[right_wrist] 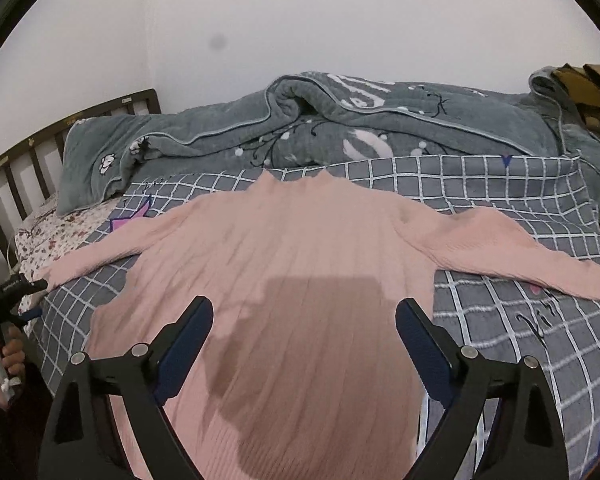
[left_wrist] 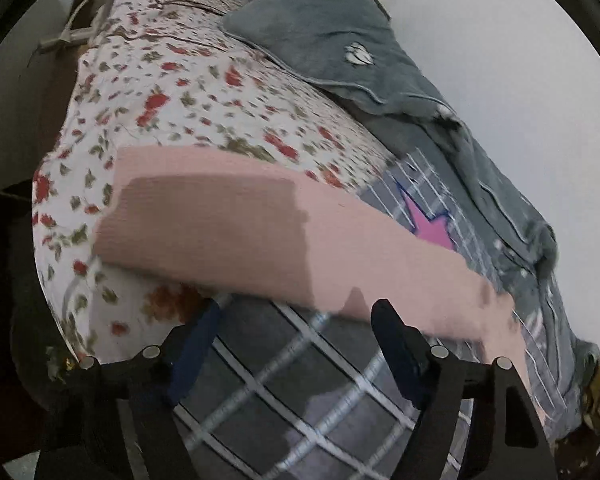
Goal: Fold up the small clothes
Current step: 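Grasp the sweater sleeve end with the left gripper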
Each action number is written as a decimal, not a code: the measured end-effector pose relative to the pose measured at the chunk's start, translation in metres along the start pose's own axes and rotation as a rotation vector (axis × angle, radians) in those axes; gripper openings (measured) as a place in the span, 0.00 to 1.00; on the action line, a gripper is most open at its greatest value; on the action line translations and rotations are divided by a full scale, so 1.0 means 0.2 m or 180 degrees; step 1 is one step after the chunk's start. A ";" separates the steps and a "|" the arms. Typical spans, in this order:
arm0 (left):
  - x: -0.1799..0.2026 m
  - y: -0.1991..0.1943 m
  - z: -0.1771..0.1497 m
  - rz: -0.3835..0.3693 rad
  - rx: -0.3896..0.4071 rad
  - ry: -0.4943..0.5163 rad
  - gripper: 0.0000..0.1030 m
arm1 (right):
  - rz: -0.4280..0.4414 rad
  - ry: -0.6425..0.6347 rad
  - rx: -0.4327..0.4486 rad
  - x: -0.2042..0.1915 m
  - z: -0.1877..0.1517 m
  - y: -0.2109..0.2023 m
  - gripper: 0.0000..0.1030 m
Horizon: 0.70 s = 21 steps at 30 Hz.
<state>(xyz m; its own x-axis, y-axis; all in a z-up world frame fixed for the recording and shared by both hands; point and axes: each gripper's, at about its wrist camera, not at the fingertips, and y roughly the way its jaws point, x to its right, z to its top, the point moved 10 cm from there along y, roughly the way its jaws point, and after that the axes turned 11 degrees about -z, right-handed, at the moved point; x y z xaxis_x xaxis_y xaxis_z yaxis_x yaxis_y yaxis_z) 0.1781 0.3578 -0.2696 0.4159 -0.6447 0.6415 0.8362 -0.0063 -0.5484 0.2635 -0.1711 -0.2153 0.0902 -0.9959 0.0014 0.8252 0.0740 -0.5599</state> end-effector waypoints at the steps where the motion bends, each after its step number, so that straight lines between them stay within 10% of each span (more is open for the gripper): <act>1: -0.01 0.00 0.02 0.0054 0.0033 -0.0012 0.69 | 0.0026 -0.0004 0.0003 0.00 0.01 0.01 0.89; 6: -0.12 -0.02 0.11 0.0298 0.0268 -0.0222 0.50 | 0.0026 -0.0045 0.0040 0.04 0.00 0.05 0.89; 10: -0.12 -0.03 0.17 0.0588 0.0341 -0.0049 0.08 | 0.0030 -0.0025 0.0093 0.11 -0.02 0.06 0.89; 21: 0.77 -0.13 0.31 0.0290 0.0766 0.1001 0.07 | -0.0133 0.0362 0.0198 0.51 0.05 0.04 0.89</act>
<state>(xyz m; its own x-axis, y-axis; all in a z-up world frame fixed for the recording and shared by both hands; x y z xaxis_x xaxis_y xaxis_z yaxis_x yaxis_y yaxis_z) 0.2427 0.3058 -0.1237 0.3936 -0.8369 0.3803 0.8764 0.2167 -0.4301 0.2850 -0.2718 -0.2124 -0.0058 -0.9974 -0.0722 0.8603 0.0318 -0.5088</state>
